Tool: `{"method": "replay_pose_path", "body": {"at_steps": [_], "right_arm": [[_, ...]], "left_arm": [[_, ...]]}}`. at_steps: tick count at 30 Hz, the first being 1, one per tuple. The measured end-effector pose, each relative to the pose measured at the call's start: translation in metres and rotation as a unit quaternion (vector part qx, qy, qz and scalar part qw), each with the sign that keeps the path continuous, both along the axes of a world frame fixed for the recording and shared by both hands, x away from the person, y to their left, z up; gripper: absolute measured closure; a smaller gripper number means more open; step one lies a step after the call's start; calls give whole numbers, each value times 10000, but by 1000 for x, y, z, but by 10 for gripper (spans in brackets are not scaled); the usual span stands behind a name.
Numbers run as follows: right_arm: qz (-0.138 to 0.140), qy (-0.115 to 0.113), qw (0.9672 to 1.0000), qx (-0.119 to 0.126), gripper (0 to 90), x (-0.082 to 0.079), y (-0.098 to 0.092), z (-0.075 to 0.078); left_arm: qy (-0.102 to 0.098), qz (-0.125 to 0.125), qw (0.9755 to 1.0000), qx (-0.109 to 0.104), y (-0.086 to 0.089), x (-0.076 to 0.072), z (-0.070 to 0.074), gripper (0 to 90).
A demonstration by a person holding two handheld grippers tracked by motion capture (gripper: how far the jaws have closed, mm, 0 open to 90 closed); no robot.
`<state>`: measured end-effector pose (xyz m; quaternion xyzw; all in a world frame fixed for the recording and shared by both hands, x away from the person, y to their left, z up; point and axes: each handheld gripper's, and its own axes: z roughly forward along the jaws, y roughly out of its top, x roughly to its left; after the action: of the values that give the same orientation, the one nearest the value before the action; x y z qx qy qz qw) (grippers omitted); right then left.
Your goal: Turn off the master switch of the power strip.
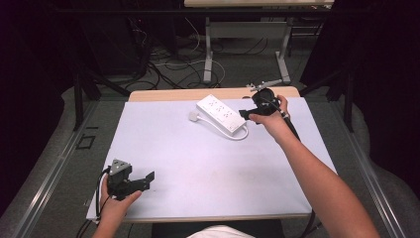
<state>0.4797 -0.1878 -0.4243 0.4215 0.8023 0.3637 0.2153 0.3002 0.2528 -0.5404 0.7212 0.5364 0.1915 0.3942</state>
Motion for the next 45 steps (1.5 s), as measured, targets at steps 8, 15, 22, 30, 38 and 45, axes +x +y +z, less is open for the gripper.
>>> {"method": "replay_pose_path", "body": {"at_steps": [8, 15, 22, 30, 38, 45], "right_arm": [[-65, -153, 9999, -9, 365, 12, 6, -4], [-45, -277, 9996, -97, 425, 18, 8, -8], [-200, -170, 9995, -172, 442, 26, 8, -17], [-226, -122, 9995, -166, 466, 33, 8, -23], [-300, -114, 9991, -274, 484, 38, 7, -28], [-396, -134, 9987, -303, 486, 44, 11, -35]], "left_arm": [[24, -9, 10000, -3, 0, 0, 0, 93], [31, -11, 10000, -4, 0, 1, -1, 93], [31, -20, 10000, -2, 1, 1, -1, 94], [48, -33, 10000, 3, 1, 1, -1, 94], [49, -44, 10000, 13, 0, 2, -2, 95], [56, -38, 10000, 17, 1, 3, -2, 96]]}}
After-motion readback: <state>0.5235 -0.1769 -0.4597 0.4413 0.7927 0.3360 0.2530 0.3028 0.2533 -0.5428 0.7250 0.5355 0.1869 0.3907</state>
